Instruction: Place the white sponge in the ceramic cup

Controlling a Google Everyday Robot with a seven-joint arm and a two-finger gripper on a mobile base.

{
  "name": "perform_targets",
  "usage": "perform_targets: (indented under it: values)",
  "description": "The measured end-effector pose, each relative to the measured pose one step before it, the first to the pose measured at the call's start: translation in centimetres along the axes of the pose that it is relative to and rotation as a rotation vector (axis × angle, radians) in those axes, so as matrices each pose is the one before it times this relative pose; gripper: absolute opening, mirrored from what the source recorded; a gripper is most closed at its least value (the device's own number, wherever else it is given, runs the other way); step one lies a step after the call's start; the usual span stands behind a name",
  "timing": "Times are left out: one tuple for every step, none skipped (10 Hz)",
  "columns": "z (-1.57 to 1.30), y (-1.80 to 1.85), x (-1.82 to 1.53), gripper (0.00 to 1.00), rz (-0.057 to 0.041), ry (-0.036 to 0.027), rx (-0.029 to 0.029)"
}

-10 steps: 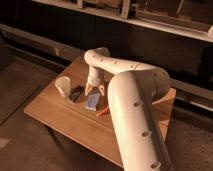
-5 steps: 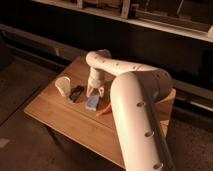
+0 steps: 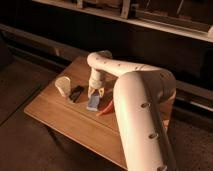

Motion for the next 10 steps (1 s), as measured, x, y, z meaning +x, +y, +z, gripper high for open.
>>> perform_targets:
  values:
    - [-2.819,0.134,-0.275,0.0,0.00044,-0.06503,0.01692]
    - [-2.084,0.364,-0.099,0.0,-0.0121,-0.04623,0.01532]
    - [-2.818,0.978,-0.2,0.0,-0.02064,-0.06831,0.01173]
    - [-3.3,1.295,-0.121,0.0,-0.01732,-0.07433,0.00477]
    - [-2.572,0.596,-0.051,0.0,-0.00164,-0.05157,0.00484]
    - [-2.169,0.208,0.01,0.0,0.00399,-0.03654,0.01058]
    - [-2.08,0.053,0.052,0.0,0.00512,-0.02467,0.02064]
    - [-1.726,0.04,-0.036,0.0,0.00399,-0.01526,0.02015]
    - [-1.093,0.046,-0.081,0.0,-0.00109,-0.00505,0.01712]
    - [-1.49,-0.068,-0.382,0.0,-0.00102,-0.00225,0.02568]
